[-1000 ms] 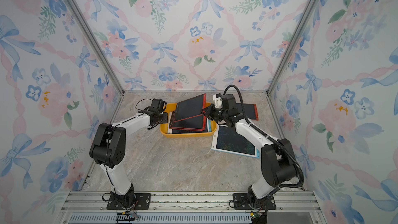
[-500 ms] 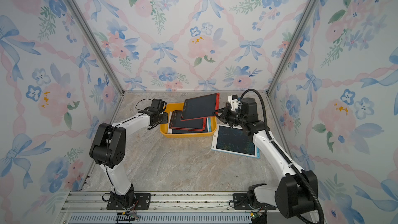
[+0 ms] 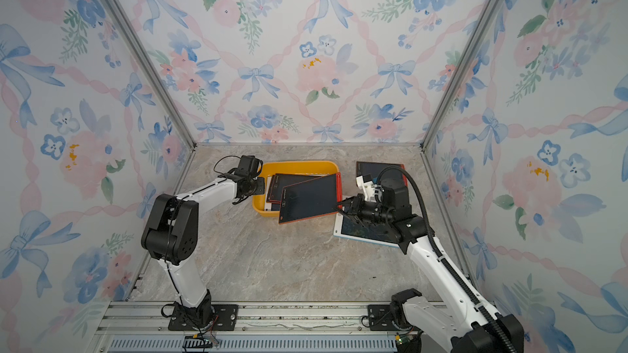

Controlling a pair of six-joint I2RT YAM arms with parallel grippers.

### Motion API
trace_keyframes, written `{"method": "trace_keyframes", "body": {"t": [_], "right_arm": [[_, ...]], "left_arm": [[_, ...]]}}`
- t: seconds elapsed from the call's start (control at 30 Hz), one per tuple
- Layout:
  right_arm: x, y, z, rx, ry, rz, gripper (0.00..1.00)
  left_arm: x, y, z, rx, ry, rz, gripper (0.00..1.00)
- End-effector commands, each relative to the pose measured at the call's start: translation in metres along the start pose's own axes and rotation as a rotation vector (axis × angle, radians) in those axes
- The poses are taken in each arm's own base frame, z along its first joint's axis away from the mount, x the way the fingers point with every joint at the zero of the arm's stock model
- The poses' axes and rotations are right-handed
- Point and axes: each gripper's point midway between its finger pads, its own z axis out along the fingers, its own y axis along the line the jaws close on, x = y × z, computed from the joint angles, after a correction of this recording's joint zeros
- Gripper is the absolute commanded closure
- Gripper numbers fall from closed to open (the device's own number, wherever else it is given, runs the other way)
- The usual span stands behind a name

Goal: Take out the writing tablet from the storage box
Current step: Place the writing tablet at the center of the board.

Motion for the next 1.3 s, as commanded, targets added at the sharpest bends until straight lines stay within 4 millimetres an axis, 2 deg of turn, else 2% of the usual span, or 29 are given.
{"method": "trace_keyframes", "body": {"t": [0.0, 0.17, 0.3, 0.37, 0.67, 1.0, 1.27], "right_arm": [[0.024, -0.006, 0.004, 0.011, 0.049, 0.033, 0.99], [0.06, -0.012, 0.01, -0.02, 0.082, 0.09, 0.99], [0.09, -0.025, 0.021, -0.015, 0.109, 0.124, 0.99], [0.099, -0.031, 0.026, -0.017, 0.115, 0.134, 0.99], [0.109, -0.053, 0.044, -0.026, 0.097, 0.14, 0.99], [0.121, -0.089, 0.067, 0.012, 0.12, 0.159, 0.98], [0.134, -0.136, 0.066, 0.167, 0.172, 0.159, 0.93]], "left_arm": [[0.016, -0.012, -0.004, 0.051, 0.059, 0.033, 0.98], [0.015, -0.011, -0.005, 0.047, 0.053, 0.034, 0.98], [0.016, -0.011, -0.005, 0.045, 0.054, 0.036, 0.98], [0.015, -0.012, -0.006, 0.046, 0.053, 0.037, 0.98], [0.017, -0.013, -0.005, 0.045, 0.056, 0.041, 0.98], [0.017, -0.013, -0.005, 0.046, 0.055, 0.045, 0.98], [0.017, -0.014, -0.005, 0.046, 0.056, 0.045, 0.98]]}}
